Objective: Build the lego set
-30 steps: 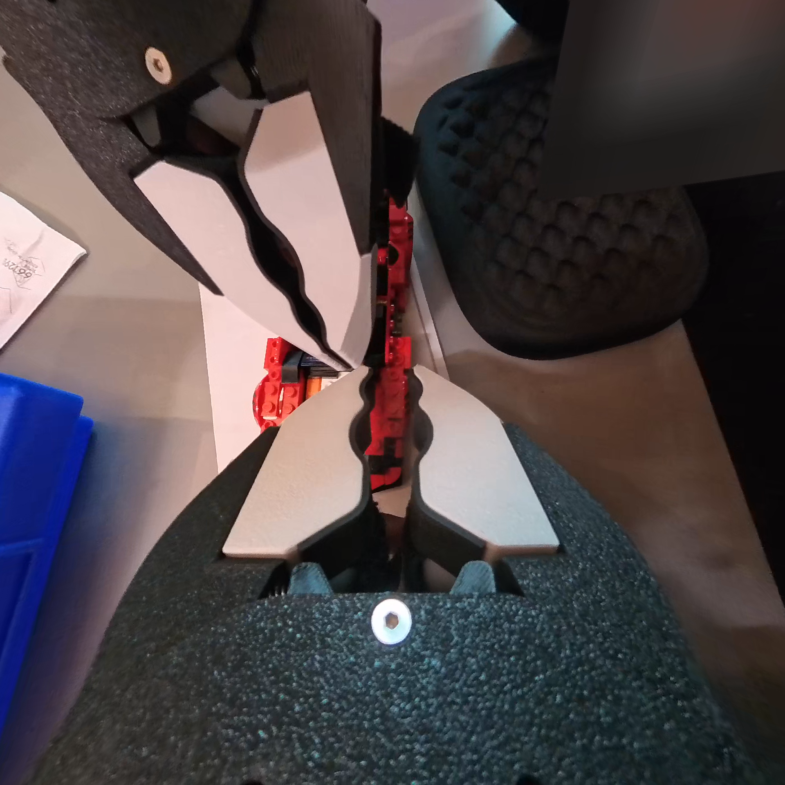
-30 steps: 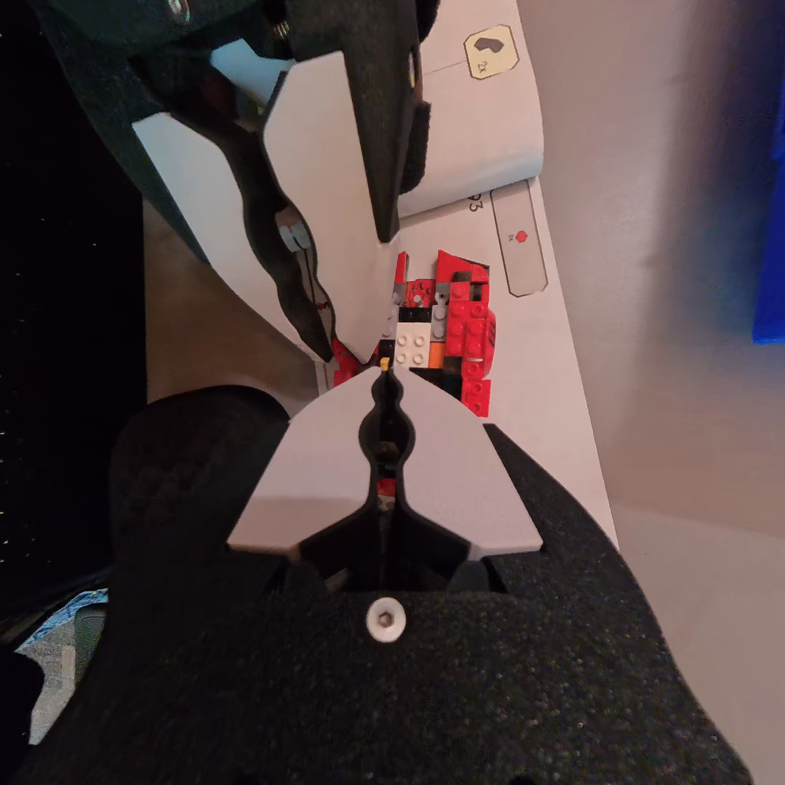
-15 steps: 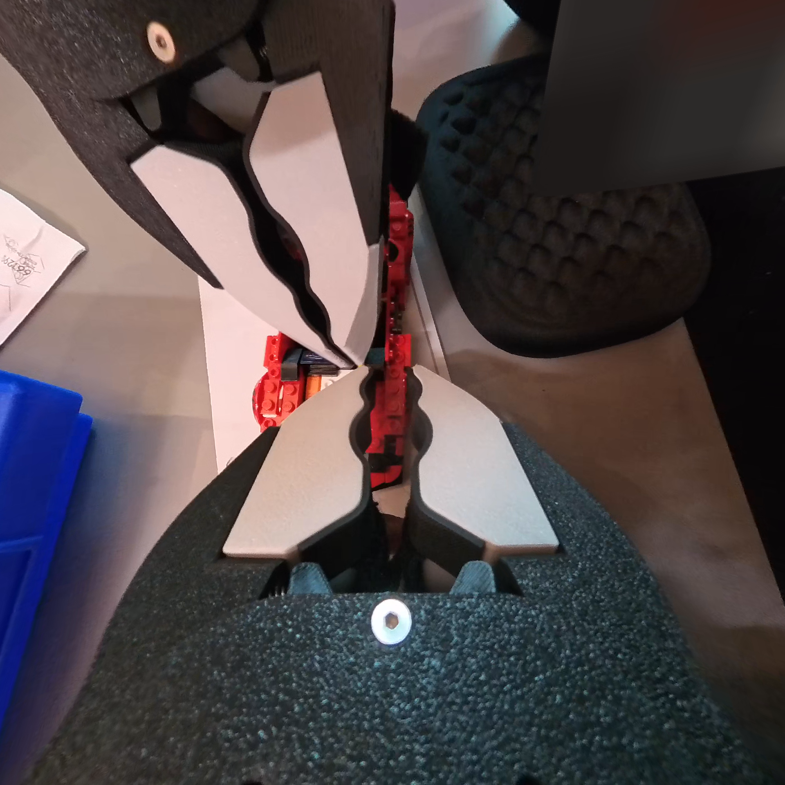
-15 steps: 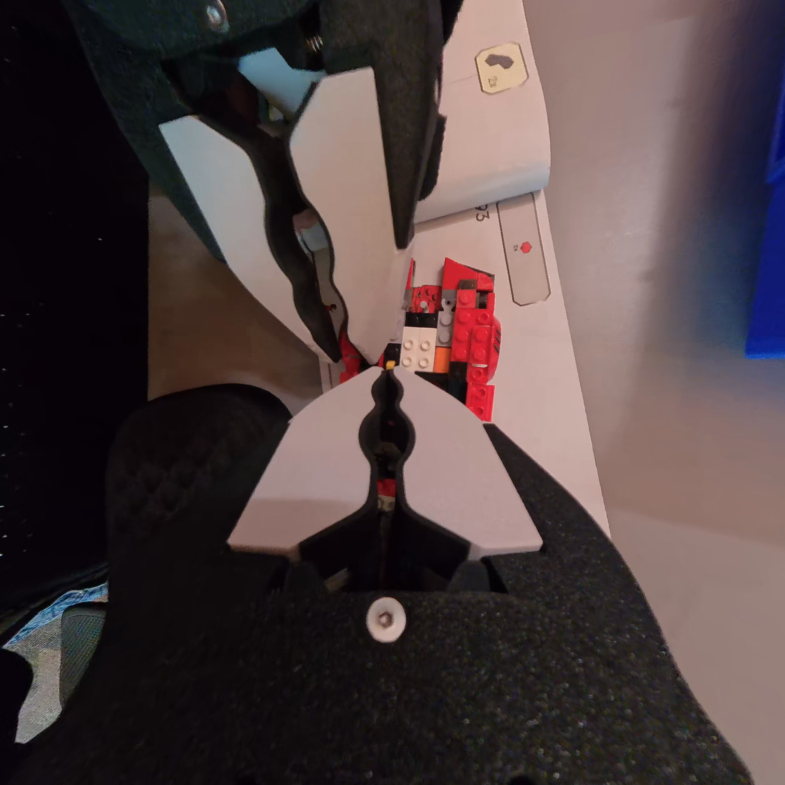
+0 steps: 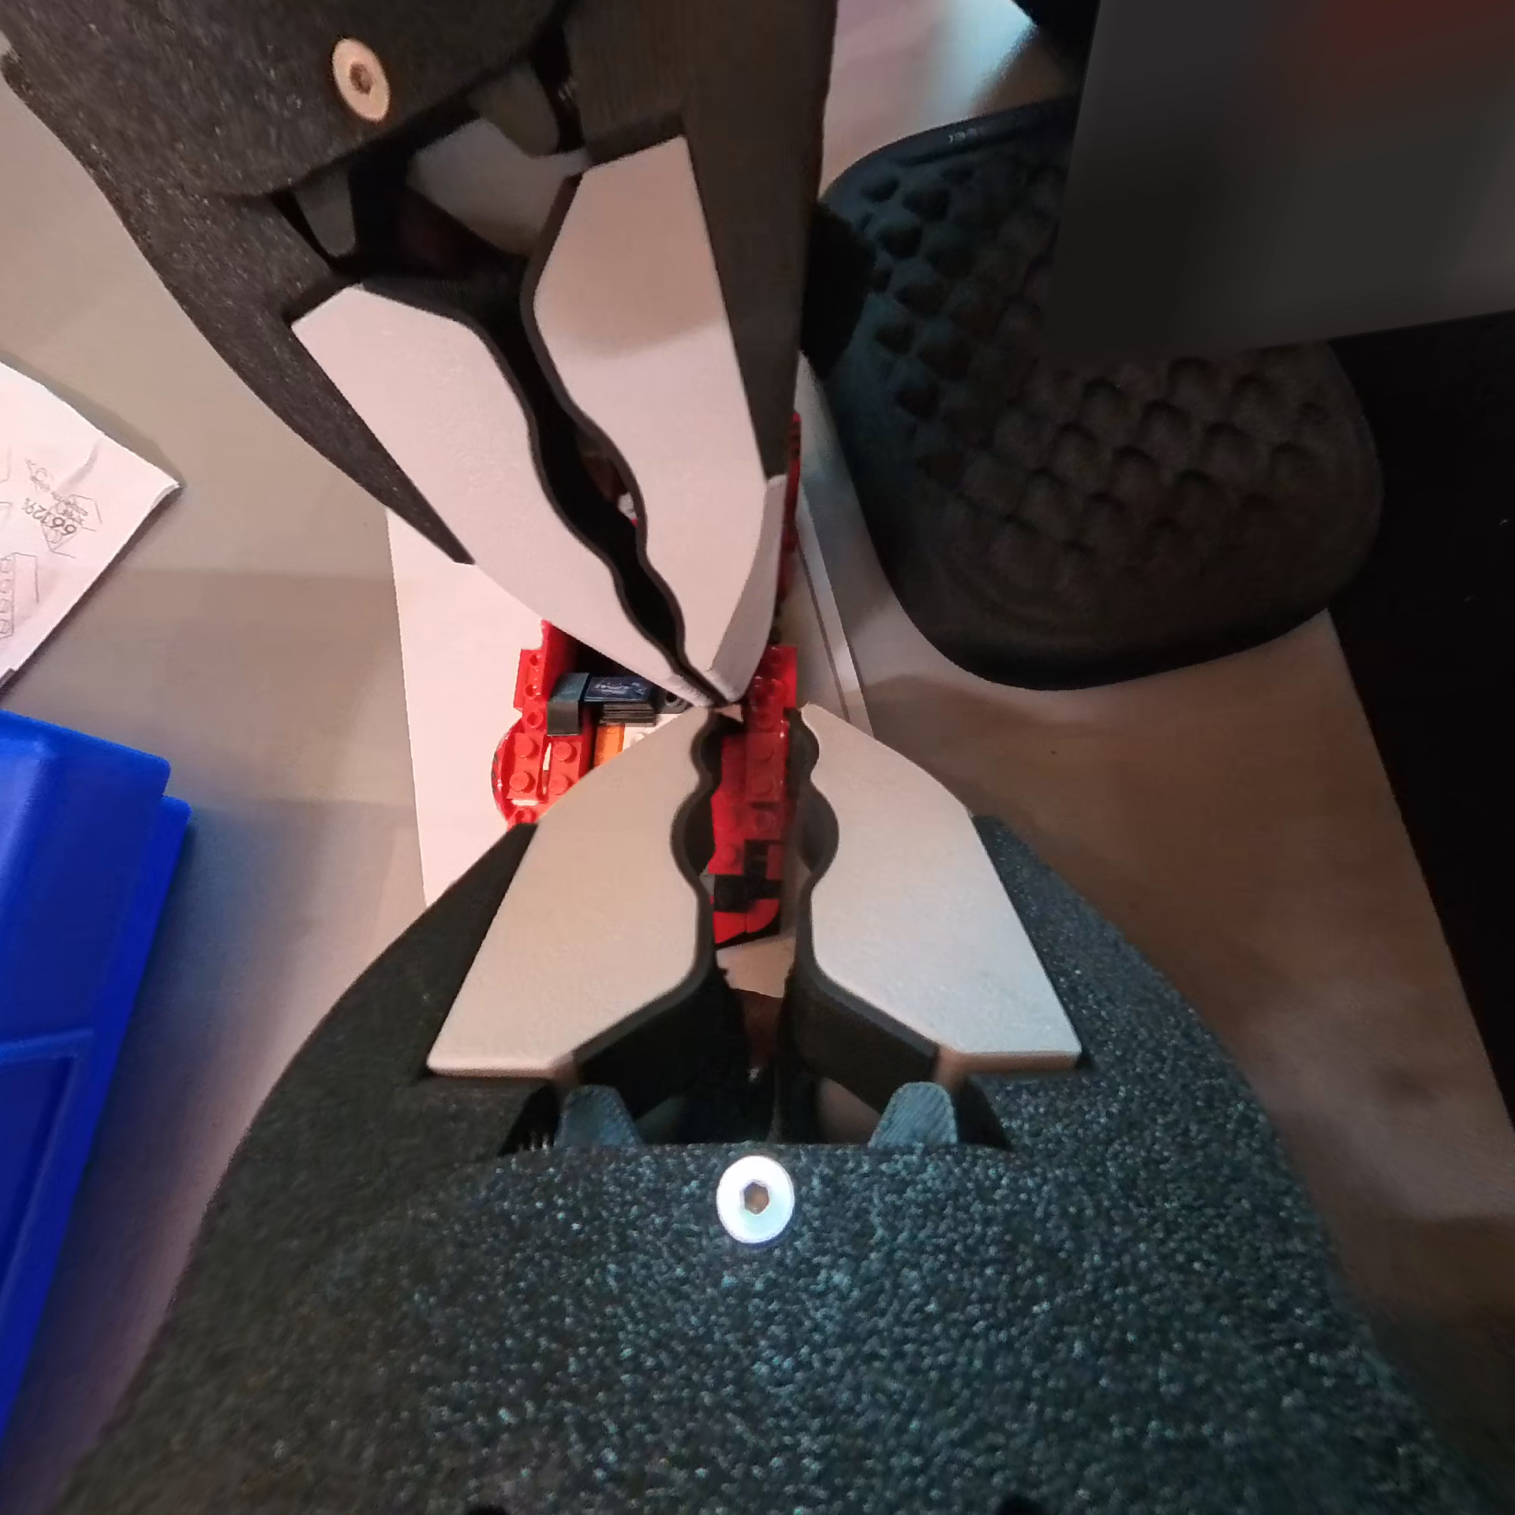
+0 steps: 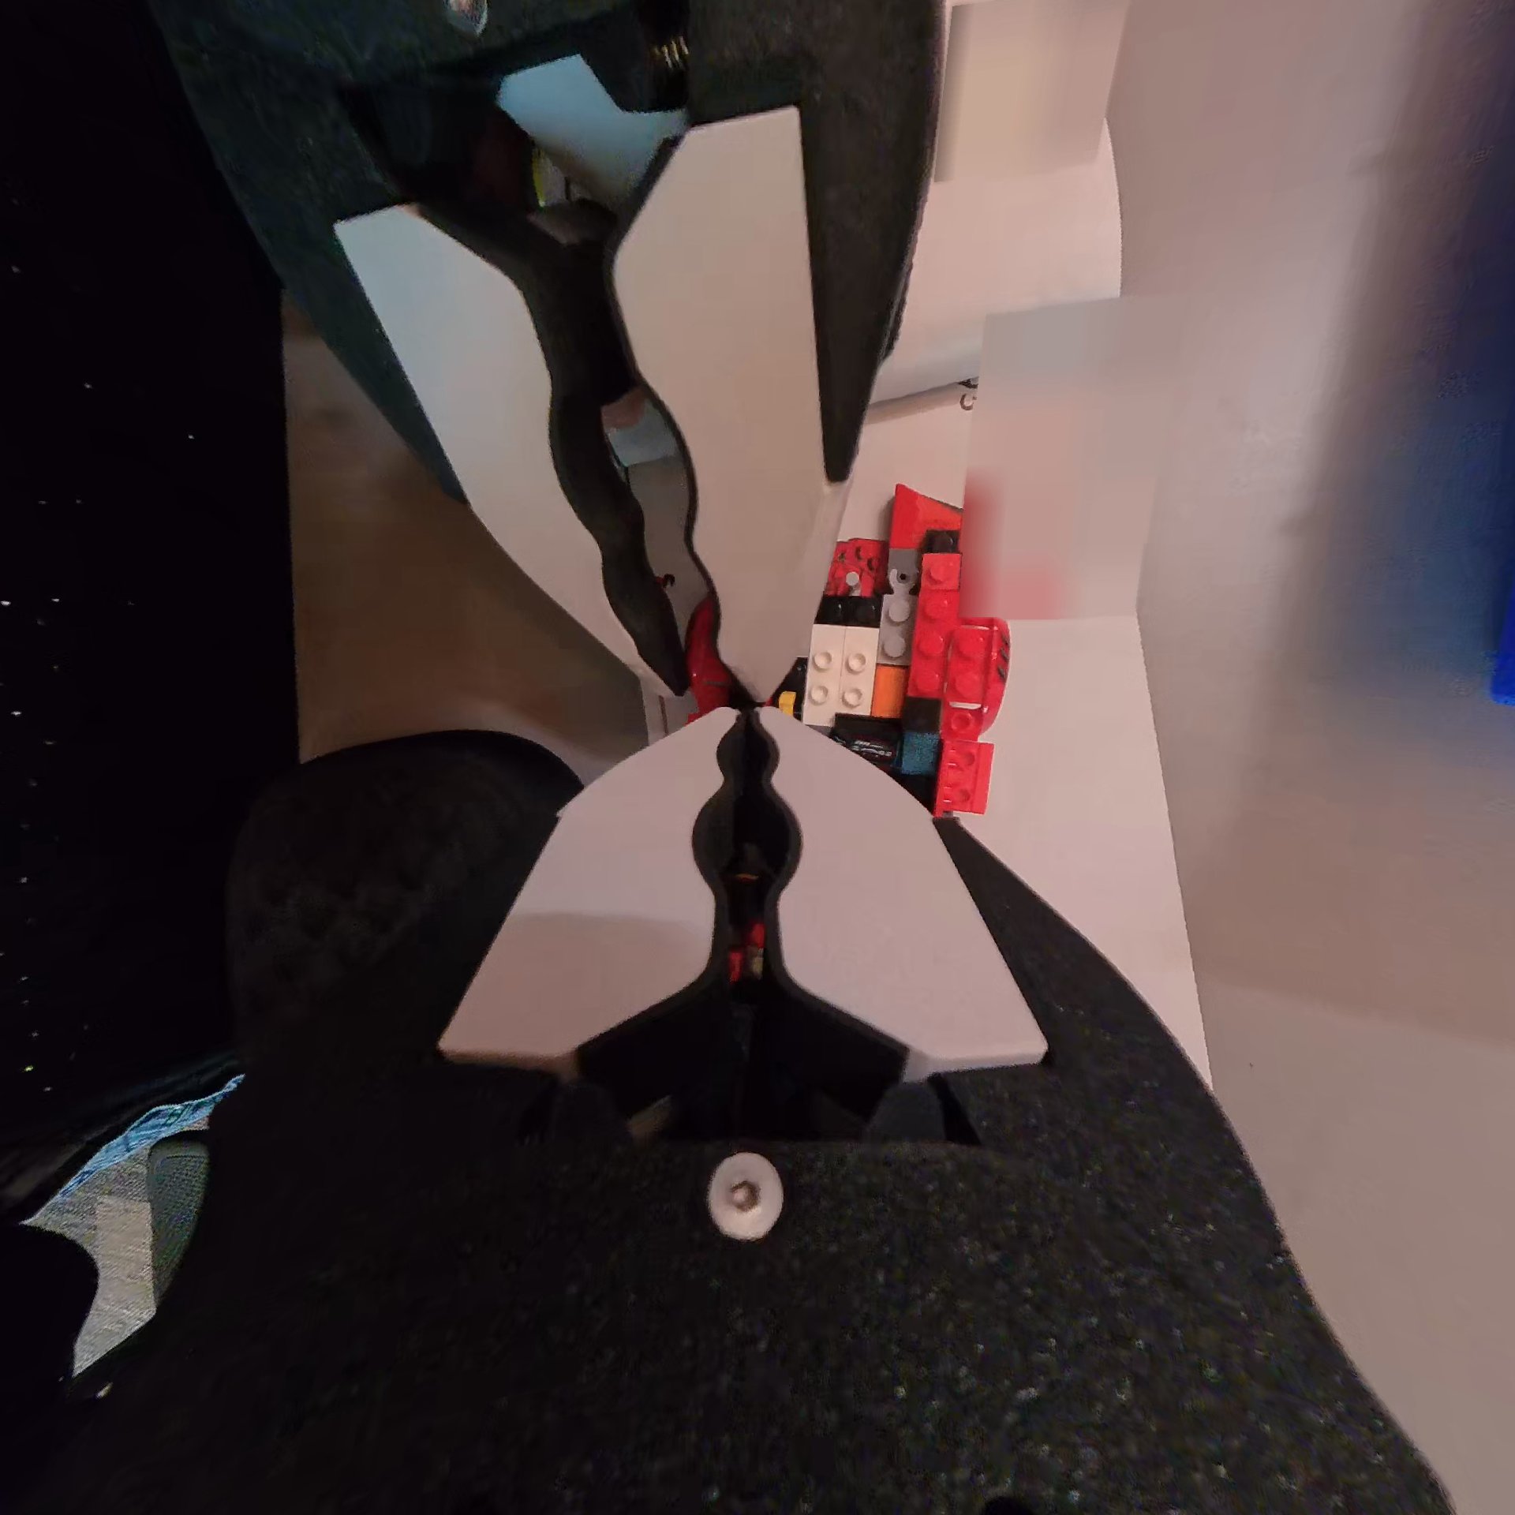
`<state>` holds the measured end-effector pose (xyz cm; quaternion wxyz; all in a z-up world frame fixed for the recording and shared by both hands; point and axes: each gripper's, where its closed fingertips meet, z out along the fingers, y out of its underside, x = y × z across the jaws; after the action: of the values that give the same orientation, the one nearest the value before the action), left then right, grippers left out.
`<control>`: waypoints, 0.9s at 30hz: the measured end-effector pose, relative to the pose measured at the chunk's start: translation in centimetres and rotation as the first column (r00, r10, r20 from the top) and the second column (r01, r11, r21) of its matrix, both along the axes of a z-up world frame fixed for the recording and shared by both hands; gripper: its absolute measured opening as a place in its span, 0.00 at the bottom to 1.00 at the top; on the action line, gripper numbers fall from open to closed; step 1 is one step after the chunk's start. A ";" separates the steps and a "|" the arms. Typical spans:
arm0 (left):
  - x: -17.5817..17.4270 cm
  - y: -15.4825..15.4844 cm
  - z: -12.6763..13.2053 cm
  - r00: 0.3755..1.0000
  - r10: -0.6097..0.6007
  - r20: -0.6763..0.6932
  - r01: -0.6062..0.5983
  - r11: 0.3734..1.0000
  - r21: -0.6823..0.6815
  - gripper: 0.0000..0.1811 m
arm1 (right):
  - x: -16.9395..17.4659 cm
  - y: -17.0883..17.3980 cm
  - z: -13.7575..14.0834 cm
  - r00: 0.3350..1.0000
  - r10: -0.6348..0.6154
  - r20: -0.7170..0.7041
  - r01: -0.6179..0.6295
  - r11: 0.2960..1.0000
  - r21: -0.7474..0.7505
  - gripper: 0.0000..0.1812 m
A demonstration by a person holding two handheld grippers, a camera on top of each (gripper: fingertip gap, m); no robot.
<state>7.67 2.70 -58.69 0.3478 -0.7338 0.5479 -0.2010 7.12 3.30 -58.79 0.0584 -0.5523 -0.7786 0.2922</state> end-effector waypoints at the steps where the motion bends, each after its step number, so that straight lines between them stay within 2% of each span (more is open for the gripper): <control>1: -0.1 0.0 0.1 1.000 0.002 0.005 -0.002 1.000 0.002 0.08 | 0.0 0.0 0.1 1.000 0.000 -0.002 0.000 1.000 0.003 0.00; 11: -1.8 -0.1 1.6 0.992 0.118 0.055 -0.120 0.992 0.026 0.10 | -0.5 0.0 0.6 1.000 0.002 -0.001 -0.002 1.000 0.017 0.00; 17: -2.2 -1.0 0.8 0.983 0.169 0.073 -0.172 0.985 0.032 0.13 | -0.4 -0.3 0.1 0.998 0.003 0.056 -0.007 0.998 0.055 0.00; 27: -2.1 -0.3 0.5 0.967 0.230 0.108 -0.239 0.968 0.075 0.15 | -0.5 -0.2 0.0 0.992 -0.119 0.037 0.114 0.986 0.122 0.00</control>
<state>5.54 2.38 -58.24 0.4277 -0.7667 0.4475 -0.1701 6.60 3.07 -58.79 0.0911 -0.5986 -0.7622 0.2289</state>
